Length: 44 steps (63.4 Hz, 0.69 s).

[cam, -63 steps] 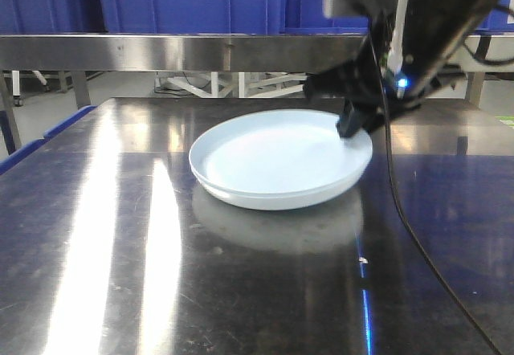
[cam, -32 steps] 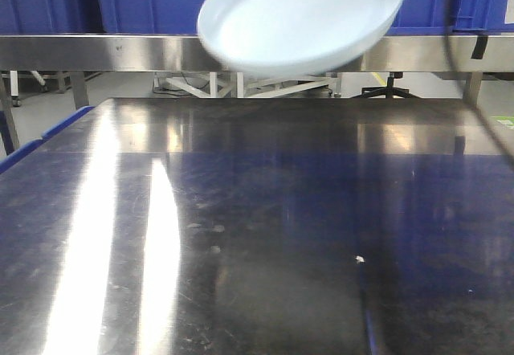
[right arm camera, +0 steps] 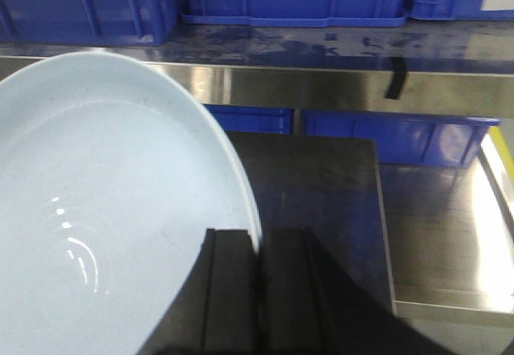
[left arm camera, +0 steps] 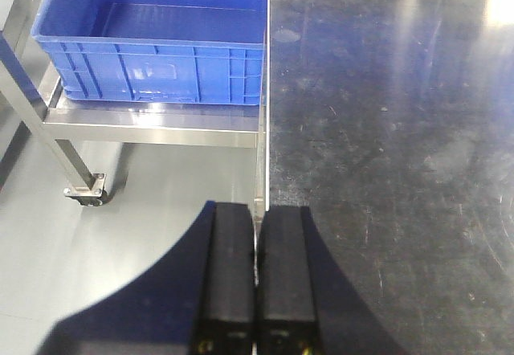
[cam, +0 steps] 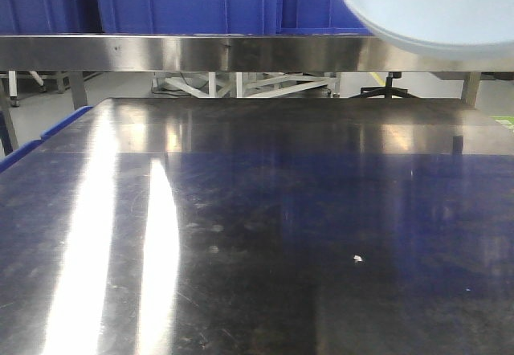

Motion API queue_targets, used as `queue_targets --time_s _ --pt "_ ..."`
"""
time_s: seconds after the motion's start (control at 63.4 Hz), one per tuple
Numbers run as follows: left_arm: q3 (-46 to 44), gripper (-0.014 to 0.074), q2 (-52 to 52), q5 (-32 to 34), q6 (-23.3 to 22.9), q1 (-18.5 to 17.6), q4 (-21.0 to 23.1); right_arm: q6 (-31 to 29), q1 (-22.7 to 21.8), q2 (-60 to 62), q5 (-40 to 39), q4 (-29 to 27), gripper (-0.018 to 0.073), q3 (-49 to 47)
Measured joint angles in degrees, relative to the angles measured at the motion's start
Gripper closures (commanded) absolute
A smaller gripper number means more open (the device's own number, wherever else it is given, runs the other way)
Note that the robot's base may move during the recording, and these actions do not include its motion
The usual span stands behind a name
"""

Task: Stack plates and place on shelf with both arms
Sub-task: 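Lift the stacked plates up and away with the right gripper, then drive the base away from the table holding the plates in right gripper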

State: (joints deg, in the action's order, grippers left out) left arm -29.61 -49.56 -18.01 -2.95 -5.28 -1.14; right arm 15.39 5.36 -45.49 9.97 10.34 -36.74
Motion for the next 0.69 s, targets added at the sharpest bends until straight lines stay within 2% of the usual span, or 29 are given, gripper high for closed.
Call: queue_targets --time_s 0.268,0.694 --pt "0.0 0.051 0.0 0.0 0.0 0.0 0.0 0.0 -1.4 12.5 0.0 0.0 0.0531 9.0" --pt "0.0 0.051 0.0 0.0 0.0 0.0 0.0 -0.1 -1.5 14.6 -0.1 0.0 0.0531 9.6"
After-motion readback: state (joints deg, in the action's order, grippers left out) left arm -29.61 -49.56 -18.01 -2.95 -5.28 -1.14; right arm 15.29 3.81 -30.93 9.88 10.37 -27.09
